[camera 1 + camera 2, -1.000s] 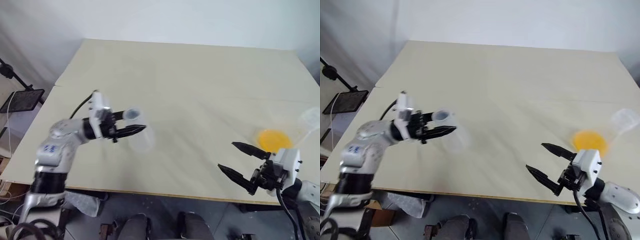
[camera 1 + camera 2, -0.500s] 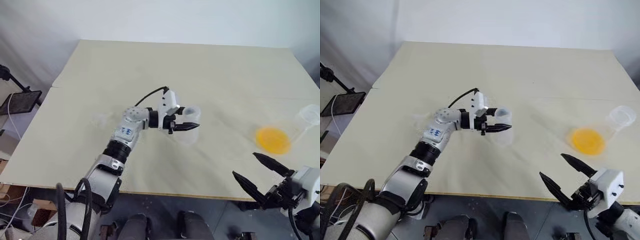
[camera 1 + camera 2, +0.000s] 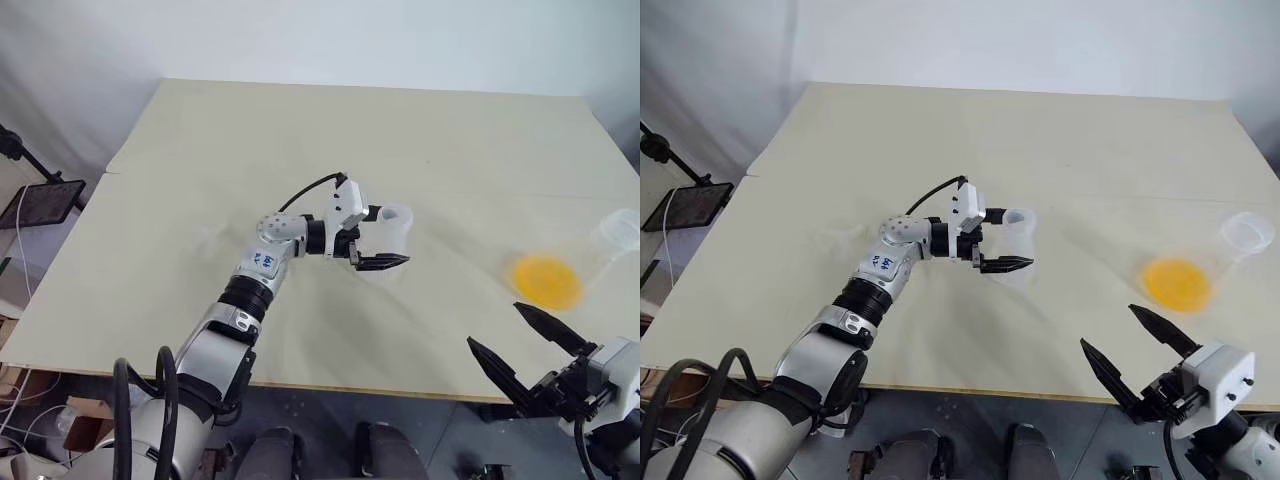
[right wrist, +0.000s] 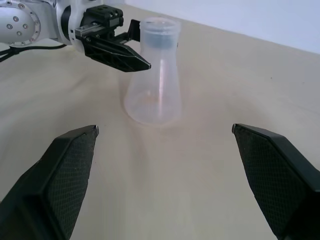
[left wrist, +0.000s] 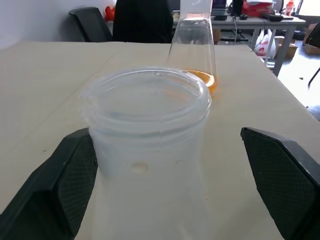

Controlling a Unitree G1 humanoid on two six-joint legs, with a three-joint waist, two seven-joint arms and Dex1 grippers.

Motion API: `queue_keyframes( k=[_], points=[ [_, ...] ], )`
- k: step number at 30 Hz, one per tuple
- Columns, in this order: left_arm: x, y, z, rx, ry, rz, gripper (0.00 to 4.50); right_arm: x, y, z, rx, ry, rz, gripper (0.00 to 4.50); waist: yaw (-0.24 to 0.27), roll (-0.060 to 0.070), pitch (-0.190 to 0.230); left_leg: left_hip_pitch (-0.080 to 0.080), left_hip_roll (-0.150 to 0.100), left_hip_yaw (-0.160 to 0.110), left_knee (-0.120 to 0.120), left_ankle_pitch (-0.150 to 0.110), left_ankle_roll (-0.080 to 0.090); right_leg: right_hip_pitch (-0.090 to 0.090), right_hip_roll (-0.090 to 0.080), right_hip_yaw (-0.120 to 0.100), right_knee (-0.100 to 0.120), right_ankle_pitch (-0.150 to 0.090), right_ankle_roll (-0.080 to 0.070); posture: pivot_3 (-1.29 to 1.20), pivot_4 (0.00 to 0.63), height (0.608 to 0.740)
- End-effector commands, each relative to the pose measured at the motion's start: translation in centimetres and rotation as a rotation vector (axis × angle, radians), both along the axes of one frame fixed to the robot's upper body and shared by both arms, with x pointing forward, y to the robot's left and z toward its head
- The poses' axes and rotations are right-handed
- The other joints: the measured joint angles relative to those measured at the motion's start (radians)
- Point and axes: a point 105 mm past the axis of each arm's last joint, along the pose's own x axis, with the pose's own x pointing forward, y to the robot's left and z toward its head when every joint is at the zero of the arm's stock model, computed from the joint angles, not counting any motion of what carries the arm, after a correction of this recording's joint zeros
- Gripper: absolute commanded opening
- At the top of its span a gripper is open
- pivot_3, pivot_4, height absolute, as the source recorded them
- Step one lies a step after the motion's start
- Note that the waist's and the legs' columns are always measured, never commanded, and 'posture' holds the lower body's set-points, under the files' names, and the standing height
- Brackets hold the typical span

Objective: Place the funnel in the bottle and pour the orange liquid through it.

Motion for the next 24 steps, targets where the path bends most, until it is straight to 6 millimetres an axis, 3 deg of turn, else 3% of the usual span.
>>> queue_keyframes(
  k=[1,9,15,23,24],
  points=[
    [0.0,1.5,1.4,-0.04,-0.053,0.014,4.49,0.5,0.2,0.4,-0.002,-0.026,0.022,4.5,-0.001,0.0,0.0,0.0,0.0,0.0,0.0,0.0,0.0,0.0,0.0,0.0,0.0,0.0,0.0,0.0,0.15,0.74],
    [0.4,9.2,2.5,-0.188,-0.069,0.188,4.49,2.4,0.6,0.4,0.002,-0.033,0.119,4.5,-0.002,0.0,0.0,0.0,0.001,-0.001,0.0,0.0,-0.001,0.0,-0.001,0.0,0.001,0.0,0.0,0.0,0.15,0.74],
    [-3.4,15.2,1.8,-0.256,-0.127,0.32,4.49,4.7,1.4,1.4,0.039,-0.073,0.201,4.5,-0.006,0.0,0.0,0.0,0.001,-0.004,0.001,0.0,-0.001,0.0,-0.003,0.004,0.002,0.0,0.0,0.0,0.15,0.74],
    [-8.6,23.6,-1.2,-0.212,-0.089,0.692,4.49,6.4,3.4,2.3,0.078,-0.086,0.331,4.5,-0.009,0.0,0.0,0.0,0.002,-0.007,0.001,0.0,-0.002,0.002,-0.003,0.004,0.0,0.0,-0.001,0.0,0.15,0.74],
    [-9.6,25.8,-1.8,-0.216,-0.082,0.796,4.49,6.6,3.9,2.5,0.082,-0.088,0.357,4.5,-0.009,0.0,0.0,0.0,0.002,-0.007,0.001,0.0,-0.002,0.002,-0.003,0.004,0.0,0.0,-0.001,0.0,0.15,0.74]
  ],
)
